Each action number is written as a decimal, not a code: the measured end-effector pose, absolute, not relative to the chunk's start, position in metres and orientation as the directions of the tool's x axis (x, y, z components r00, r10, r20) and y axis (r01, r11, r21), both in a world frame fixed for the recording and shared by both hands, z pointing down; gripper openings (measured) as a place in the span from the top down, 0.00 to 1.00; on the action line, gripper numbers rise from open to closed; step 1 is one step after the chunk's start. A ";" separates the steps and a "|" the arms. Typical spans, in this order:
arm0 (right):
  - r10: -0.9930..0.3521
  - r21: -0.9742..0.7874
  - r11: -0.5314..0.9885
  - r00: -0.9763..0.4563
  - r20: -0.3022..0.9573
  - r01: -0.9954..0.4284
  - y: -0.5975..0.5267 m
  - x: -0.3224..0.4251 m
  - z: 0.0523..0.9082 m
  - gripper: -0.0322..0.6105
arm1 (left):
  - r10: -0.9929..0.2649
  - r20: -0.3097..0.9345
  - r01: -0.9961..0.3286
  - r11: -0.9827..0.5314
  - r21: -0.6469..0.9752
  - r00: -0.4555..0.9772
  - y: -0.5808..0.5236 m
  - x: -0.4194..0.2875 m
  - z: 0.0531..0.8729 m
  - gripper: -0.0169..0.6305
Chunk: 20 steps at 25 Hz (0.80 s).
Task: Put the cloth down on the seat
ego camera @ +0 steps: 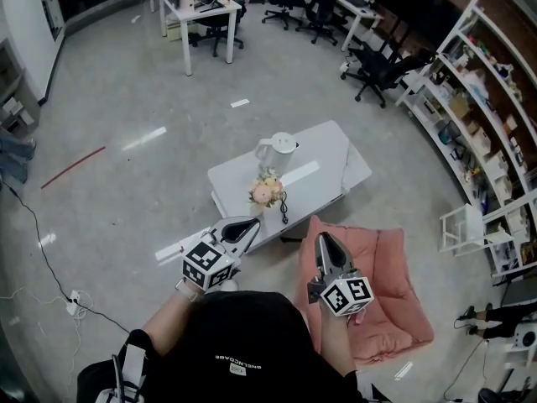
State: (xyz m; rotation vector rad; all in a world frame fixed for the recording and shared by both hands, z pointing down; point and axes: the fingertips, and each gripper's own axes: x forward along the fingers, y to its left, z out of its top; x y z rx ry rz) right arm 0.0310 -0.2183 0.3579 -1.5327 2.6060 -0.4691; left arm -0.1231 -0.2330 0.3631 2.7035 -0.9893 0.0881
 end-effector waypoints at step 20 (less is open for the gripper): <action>-0.813 -0.310 0.529 -0.577 0.081 -0.790 -0.214 -0.012 0.359 0.86 | -0.611 0.140 -0.626 -0.751 0.210 0.779 -0.228 -0.118 0.356 0.95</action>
